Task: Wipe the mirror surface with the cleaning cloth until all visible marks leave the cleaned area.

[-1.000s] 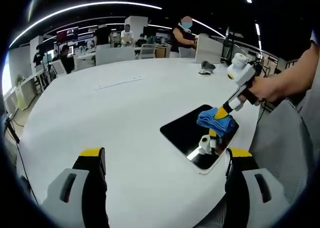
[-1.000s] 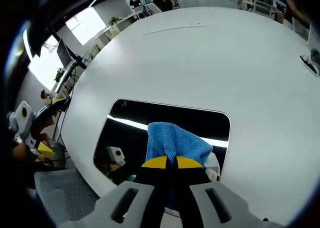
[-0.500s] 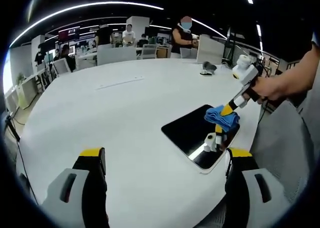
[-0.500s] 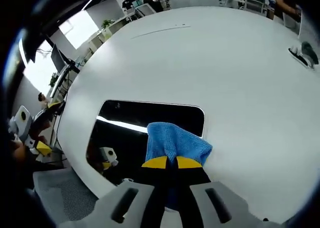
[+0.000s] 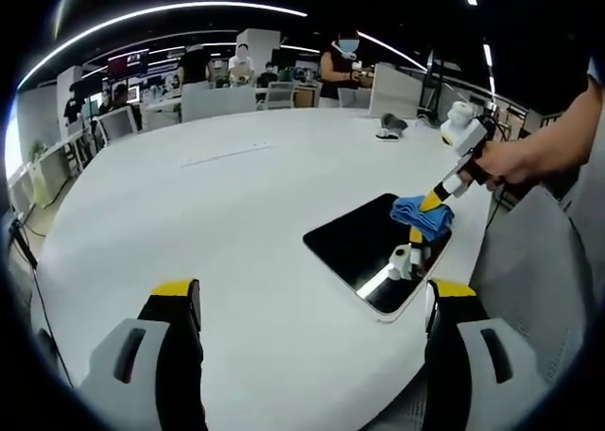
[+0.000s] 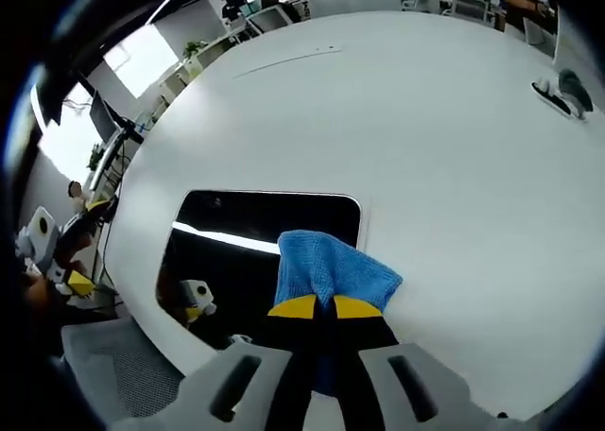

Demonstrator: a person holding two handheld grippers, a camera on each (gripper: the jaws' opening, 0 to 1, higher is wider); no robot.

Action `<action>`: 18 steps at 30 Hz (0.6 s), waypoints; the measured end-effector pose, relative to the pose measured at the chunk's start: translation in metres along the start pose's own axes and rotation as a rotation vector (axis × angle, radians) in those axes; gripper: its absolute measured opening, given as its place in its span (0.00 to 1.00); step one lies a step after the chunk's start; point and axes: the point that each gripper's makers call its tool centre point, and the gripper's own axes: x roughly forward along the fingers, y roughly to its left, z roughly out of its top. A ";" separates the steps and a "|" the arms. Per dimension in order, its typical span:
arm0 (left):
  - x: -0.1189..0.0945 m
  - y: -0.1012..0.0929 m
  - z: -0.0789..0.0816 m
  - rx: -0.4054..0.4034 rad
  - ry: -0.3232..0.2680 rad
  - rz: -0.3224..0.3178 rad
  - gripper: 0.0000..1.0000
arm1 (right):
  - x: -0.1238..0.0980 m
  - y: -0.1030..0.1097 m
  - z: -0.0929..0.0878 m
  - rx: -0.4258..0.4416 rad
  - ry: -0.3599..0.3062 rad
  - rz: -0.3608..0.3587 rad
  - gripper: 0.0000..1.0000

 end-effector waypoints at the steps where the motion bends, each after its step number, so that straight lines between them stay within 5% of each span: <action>1: 0.000 0.001 0.002 0.006 0.000 0.001 0.98 | 0.000 0.000 0.000 -0.015 0.001 -0.002 0.00; 6: 0.001 0.007 0.012 0.000 -0.023 0.016 0.98 | 0.001 -0.001 0.000 0.005 -0.003 -0.006 0.00; 12: 0.000 0.006 0.017 -0.011 -0.043 0.024 0.98 | -0.001 0.000 0.001 -0.126 -0.015 -0.053 0.00; 18: -0.006 0.005 0.014 0.008 -0.044 0.018 0.98 | -0.002 0.002 -0.003 -0.055 -0.023 -0.053 0.00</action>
